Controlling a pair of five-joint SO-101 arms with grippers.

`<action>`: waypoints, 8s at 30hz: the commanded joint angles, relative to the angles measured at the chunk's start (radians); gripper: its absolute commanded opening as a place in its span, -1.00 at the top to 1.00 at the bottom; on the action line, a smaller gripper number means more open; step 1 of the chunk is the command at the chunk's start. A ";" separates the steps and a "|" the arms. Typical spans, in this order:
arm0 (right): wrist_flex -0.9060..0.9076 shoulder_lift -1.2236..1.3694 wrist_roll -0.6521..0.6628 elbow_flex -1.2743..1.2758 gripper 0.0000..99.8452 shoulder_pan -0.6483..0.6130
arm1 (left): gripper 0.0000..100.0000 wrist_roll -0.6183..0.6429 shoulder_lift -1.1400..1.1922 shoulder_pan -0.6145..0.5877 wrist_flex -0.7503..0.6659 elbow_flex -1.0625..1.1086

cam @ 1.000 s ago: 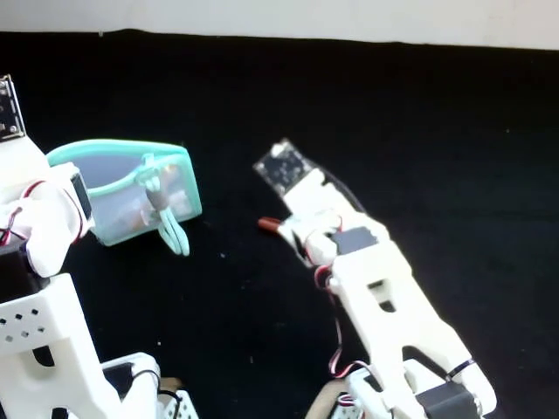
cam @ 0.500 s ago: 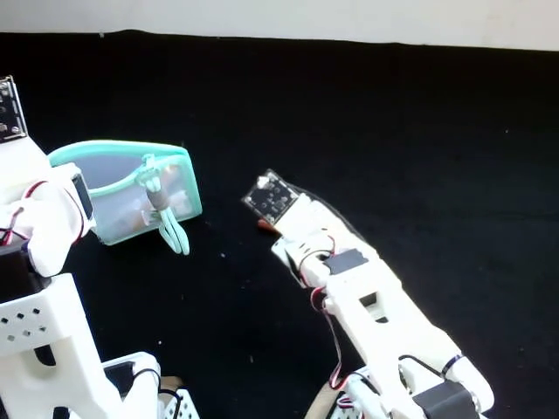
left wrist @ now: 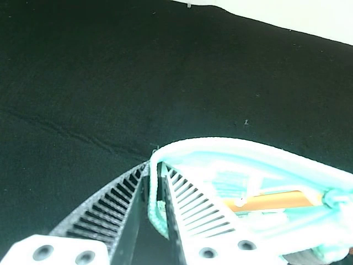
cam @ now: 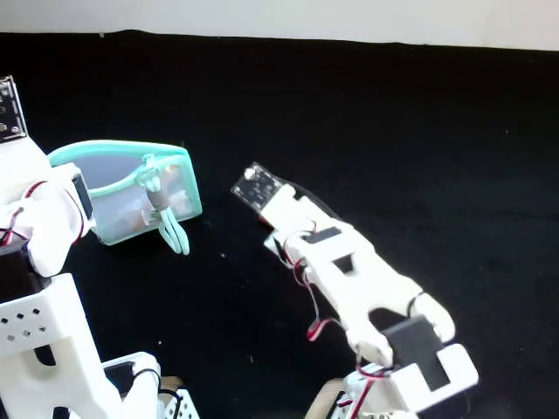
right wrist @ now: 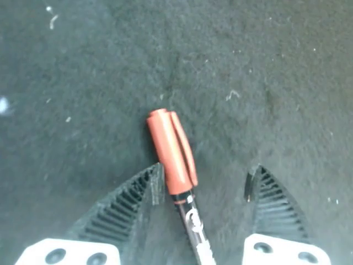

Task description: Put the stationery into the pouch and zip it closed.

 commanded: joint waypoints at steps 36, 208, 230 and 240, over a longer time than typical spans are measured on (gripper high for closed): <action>0.116 -0.412 -0.152 -0.120 0.99 -0.001 | 0.99 -0.003 0.030 -0.002 0.002 0.047; 0.716 -0.737 -0.273 -0.234 0.43 -0.133 | 0.99 0.005 0.031 0.288 -0.014 -0.054; 0.596 -0.668 -0.420 -0.170 0.43 -0.280 | 0.99 0.003 0.031 0.288 -0.034 -0.004; 0.590 -0.673 -0.738 -0.025 0.43 -0.282 | 0.99 0.003 0.031 0.288 -0.034 -0.004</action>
